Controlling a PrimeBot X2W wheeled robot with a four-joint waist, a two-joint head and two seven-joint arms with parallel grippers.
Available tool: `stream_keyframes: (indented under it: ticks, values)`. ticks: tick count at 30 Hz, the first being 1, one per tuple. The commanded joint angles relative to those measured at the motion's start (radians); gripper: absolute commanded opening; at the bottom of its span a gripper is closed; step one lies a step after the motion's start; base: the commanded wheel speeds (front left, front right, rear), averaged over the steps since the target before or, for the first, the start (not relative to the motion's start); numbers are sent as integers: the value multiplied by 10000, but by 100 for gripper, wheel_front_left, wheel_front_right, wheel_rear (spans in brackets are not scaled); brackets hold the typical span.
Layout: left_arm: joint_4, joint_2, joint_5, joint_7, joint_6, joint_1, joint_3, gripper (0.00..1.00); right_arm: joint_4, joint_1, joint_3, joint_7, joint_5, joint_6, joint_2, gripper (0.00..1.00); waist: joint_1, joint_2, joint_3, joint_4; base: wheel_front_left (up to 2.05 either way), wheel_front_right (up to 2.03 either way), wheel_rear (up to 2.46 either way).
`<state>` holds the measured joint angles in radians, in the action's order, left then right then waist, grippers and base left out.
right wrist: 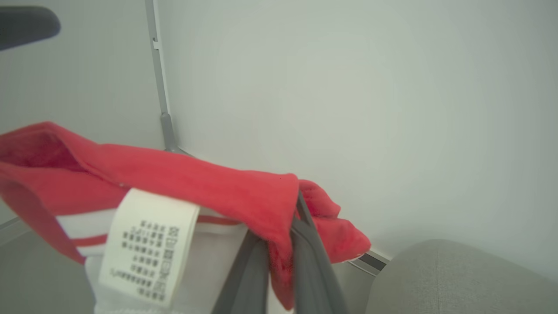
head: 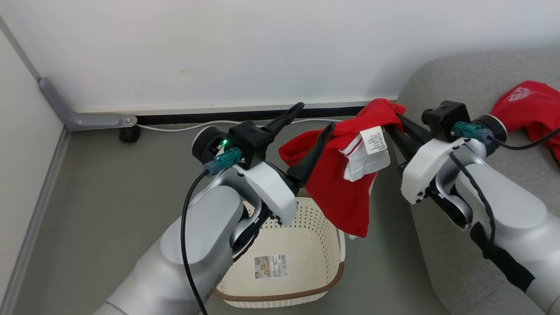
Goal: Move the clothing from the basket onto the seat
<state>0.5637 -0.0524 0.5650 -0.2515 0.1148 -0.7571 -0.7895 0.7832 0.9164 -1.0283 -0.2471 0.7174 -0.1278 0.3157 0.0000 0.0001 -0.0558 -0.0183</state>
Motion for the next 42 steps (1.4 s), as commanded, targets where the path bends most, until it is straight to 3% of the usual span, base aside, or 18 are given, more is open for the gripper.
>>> stream_keyframes:
  ticks: [1,7,14,32,42]
  values:
    - [-155,-208,2,-94,27,-83,297,100,-295,-303,453,-145,-273,-29,114,0,0,-1,35,-308,0,0,0]
    - [-166,-242,-37,-100,73,264,489,100,-960,-951,2354,-146,-1194,-29,320,0,0,-1,143,-1190,0,0,0]
    - [-202,-241,-165,-101,103,658,780,100,-1548,-1474,3733,-146,-1888,-29,402,0,0,-1,285,-2206,0,0,0]
    - [-564,-213,-419,-102,154,1217,1291,100,-2921,-2455,5625,-147,-2553,-29,510,0,0,-1,149,-4637,0,0,0]
    - [-701,-250,-411,-102,157,1369,1175,100,-3646,-3051,7159,-147,-2909,-29,609,0,0,-1,-47,-5109,0,0,0]
